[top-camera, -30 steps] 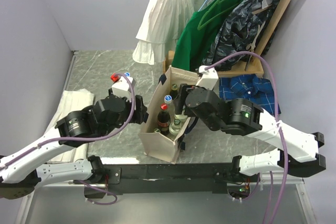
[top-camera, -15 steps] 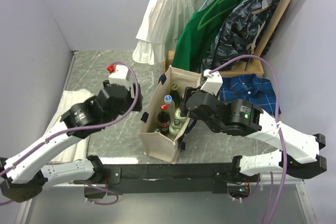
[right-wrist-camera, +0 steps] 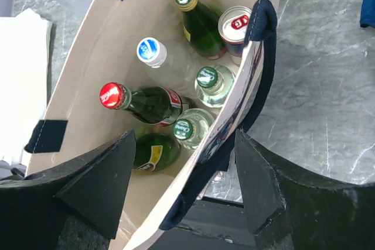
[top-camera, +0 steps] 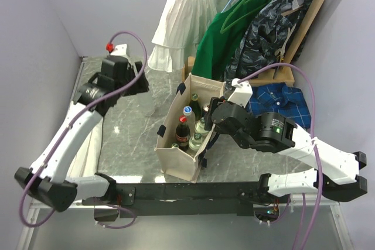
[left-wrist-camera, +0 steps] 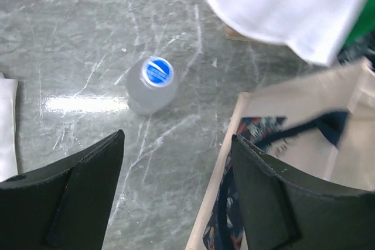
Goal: Place the beverage into the canvas bag
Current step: Pick up the drink from the center of the board.
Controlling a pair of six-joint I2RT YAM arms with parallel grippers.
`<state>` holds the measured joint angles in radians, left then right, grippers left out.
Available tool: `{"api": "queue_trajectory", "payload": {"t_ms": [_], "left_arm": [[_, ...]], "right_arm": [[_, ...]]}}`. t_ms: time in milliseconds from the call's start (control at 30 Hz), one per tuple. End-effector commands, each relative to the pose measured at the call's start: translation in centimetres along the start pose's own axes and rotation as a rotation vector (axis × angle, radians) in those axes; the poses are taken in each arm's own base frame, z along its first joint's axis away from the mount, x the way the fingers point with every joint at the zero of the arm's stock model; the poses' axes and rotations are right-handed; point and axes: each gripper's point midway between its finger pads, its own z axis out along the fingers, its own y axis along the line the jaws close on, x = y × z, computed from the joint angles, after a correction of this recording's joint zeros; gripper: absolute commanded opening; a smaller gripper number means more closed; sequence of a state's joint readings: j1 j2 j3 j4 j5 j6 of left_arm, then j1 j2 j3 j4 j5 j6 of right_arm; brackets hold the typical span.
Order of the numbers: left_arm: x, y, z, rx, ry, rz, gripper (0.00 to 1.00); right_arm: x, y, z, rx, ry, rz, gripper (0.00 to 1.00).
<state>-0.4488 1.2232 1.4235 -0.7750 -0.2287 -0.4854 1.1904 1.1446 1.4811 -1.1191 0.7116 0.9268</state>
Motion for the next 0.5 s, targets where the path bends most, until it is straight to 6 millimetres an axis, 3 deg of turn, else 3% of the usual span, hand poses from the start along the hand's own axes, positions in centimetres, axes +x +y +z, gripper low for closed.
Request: {"api": "queue_trajectory", "payload": {"t_ms": [0, 233, 467], "left_arm": [[-1.8, 0.3, 1.4, 0.059, 0.031, -0.02, 0.77], [-1.6, 0.4, 5.3, 0.058, 0.107, -0.024, 0.76], [-1.7, 0.6, 6.7, 0.045, 0.115, -0.026, 0.77]], "right_arm": [[-0.8, -0.3, -0.3, -0.011, -0.03, 0.045, 0.75], [-0.7, -0.4, -0.2, -0.013, -0.028, 0.047, 0.75], [-0.7, -0.5, -0.1, -0.014, -0.027, 0.047, 0.75]]}}
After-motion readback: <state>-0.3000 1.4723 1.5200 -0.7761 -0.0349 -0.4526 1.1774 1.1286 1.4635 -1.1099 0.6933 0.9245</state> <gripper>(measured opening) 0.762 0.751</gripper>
